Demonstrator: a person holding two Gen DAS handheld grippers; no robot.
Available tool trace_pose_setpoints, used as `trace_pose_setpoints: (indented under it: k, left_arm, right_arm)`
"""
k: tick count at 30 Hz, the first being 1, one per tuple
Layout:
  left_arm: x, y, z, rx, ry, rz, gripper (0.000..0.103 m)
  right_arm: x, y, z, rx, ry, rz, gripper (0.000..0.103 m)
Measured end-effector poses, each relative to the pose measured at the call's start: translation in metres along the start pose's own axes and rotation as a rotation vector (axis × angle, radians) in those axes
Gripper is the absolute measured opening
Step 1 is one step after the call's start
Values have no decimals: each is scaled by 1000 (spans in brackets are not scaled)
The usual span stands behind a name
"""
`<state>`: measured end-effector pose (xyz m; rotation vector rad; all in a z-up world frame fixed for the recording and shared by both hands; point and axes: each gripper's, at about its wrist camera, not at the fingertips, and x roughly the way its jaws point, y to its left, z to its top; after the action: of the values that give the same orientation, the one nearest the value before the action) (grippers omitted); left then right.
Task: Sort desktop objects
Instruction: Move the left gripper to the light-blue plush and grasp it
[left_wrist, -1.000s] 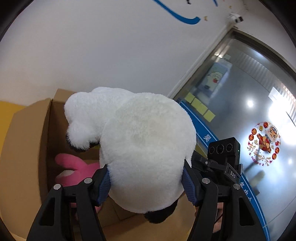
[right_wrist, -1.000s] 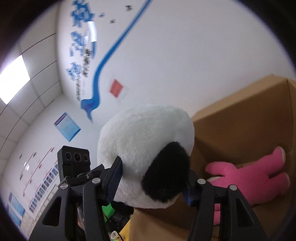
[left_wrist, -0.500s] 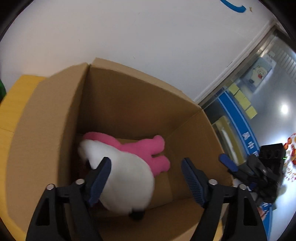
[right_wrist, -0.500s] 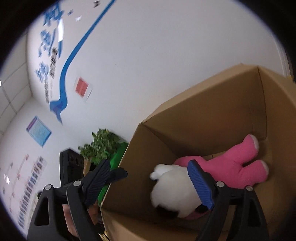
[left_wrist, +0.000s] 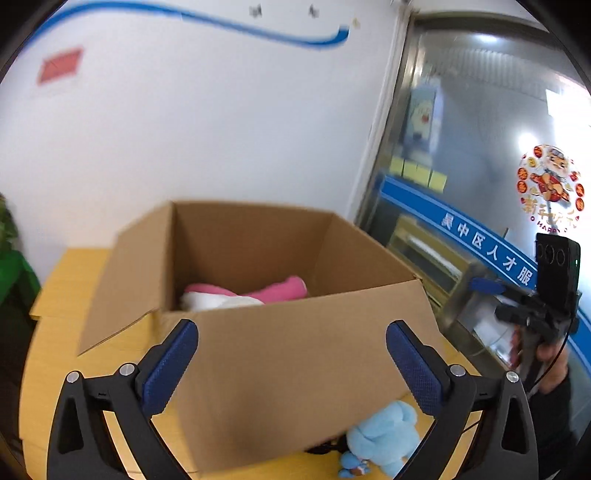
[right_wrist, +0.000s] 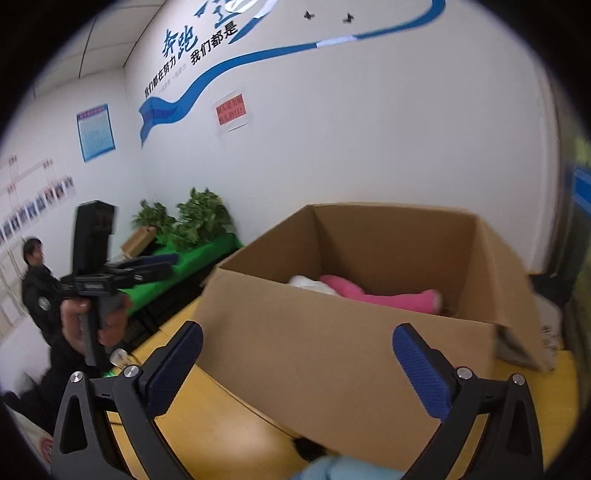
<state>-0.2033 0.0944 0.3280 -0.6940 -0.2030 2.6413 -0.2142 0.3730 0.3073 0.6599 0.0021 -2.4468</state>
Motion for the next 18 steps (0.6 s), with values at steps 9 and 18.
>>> trace_pose_setpoints:
  k: [9,18]
  left_arm:
    - [-88,-5,-111,-25,12,85,103]
    - [39,-63,-269,-211,345,-242,103]
  right_arm:
    - [-90,-20,-126,-171,69,-74,103]
    - [-23,-74,-302,381,151,15,103]
